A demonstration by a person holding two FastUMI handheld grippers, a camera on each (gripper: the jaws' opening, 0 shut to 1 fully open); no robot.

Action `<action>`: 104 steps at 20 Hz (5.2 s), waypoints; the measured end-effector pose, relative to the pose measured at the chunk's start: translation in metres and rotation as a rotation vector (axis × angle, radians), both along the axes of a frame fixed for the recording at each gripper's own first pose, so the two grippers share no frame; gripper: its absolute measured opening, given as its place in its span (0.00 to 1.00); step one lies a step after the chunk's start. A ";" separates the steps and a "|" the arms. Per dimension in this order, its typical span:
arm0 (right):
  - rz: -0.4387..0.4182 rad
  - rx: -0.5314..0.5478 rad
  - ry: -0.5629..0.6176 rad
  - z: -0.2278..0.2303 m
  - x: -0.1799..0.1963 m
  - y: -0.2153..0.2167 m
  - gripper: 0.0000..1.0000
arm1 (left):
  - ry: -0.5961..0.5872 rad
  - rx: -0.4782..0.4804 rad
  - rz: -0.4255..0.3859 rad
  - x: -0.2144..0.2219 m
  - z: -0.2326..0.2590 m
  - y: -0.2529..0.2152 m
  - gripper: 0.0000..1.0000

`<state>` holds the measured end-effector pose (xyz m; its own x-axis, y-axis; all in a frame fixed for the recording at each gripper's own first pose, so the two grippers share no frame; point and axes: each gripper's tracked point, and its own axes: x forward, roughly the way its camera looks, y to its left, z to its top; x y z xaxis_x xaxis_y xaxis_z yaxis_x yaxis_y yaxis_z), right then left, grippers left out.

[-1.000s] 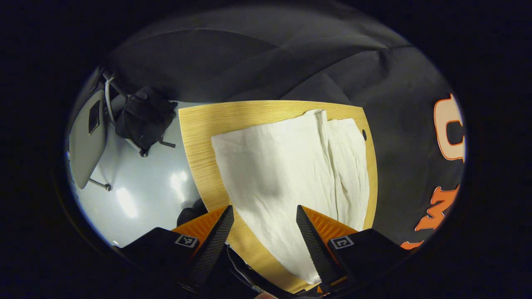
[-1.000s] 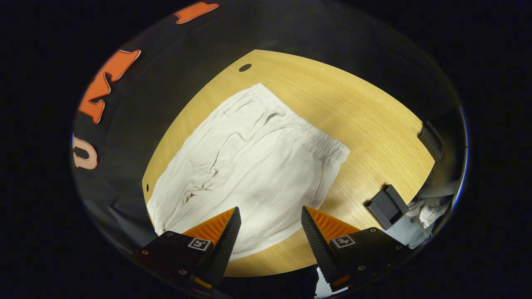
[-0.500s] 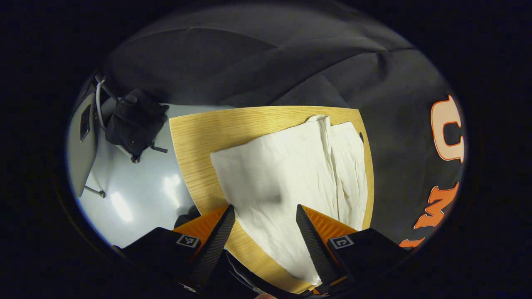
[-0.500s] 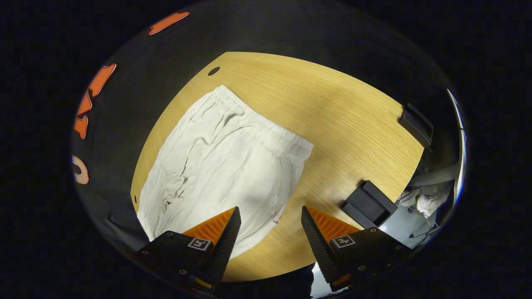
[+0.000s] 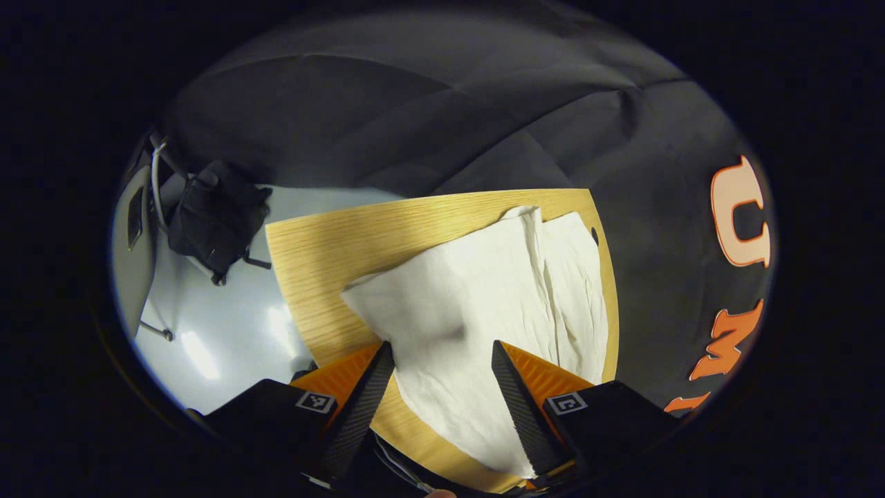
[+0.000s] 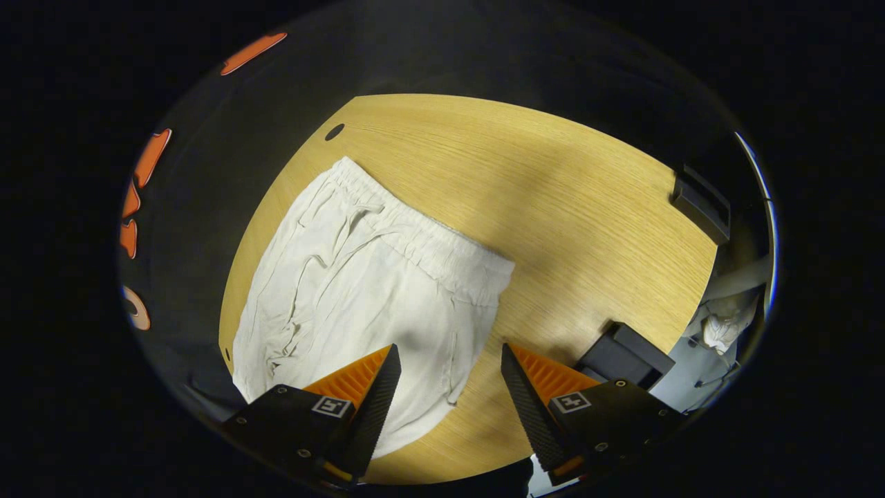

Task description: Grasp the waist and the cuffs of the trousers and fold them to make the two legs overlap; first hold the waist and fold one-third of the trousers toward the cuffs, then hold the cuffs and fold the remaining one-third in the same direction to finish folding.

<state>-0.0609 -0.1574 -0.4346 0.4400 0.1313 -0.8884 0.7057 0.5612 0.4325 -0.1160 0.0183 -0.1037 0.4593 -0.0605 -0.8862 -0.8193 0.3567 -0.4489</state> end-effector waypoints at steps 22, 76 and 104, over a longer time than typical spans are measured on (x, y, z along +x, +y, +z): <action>-0.190 0.125 -0.141 -0.022 0.015 -0.011 0.01 | -0.106 0.075 -0.088 0.070 -0.001 -0.008 0.09; -0.010 0.026 -0.273 0.070 0.266 -0.031 0.42 | 0.012 0.404 -0.727 0.381 0.025 0.006 0.53; 0.094 -0.274 0.083 -0.002 0.144 -0.040 0.37 | -0.005 0.538 -1.160 0.327 0.100 -0.108 0.96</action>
